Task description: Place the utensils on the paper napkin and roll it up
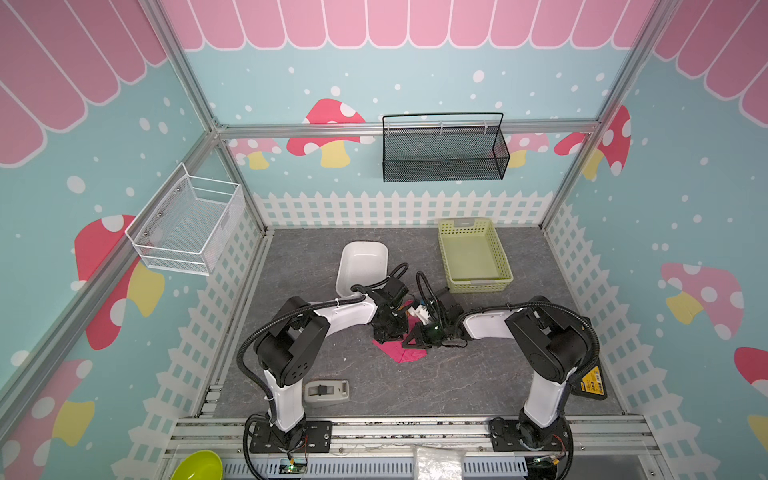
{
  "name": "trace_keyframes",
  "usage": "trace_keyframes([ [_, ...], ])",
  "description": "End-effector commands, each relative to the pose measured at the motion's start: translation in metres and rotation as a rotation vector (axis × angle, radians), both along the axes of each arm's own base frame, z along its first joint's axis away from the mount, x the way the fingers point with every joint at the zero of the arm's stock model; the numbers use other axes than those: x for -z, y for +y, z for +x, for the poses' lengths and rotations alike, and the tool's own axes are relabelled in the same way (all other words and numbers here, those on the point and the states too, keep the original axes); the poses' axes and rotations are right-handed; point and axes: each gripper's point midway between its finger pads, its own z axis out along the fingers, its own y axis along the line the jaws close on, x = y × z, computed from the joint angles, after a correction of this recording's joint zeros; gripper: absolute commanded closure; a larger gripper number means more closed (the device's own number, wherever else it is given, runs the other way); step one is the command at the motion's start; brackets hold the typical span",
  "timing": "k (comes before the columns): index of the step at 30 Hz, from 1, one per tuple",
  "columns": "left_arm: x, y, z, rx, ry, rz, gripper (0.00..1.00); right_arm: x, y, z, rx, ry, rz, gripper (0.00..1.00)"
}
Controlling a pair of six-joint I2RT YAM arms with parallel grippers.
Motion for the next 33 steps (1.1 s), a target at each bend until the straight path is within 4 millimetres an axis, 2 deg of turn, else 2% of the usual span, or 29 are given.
trace_keyframes([
  [1,0.019,0.013,-0.009,0.008,0.031,0.068,1.00,-0.015,-0.012,0.006,0.034,-0.043,-0.006,0.88],
  [5,0.019,0.012,-0.008,0.009,0.027,0.064,1.00,-0.029,-0.037,0.015,0.106,-0.056,-0.013,0.90],
  [9,0.018,0.012,-0.007,0.010,0.024,0.060,1.00,-0.039,-0.057,0.011,0.135,-0.047,0.021,0.92],
  [12,0.017,0.011,-0.007,0.012,0.021,0.059,1.00,-0.048,-0.054,-0.001,0.076,-0.042,0.073,0.92],
  [17,0.016,0.011,-0.006,0.014,0.018,0.056,1.00,-0.047,-0.048,-0.010,0.017,-0.005,0.114,0.92],
  [25,0.010,0.008,-0.005,0.019,0.007,0.041,1.00,-0.034,-0.041,-0.013,-0.044,0.033,0.130,0.92],
  [33,0.000,0.004,-0.004,0.016,-0.003,0.016,0.99,0.015,-0.072,-0.014,0.041,0.054,-0.123,0.93],
])
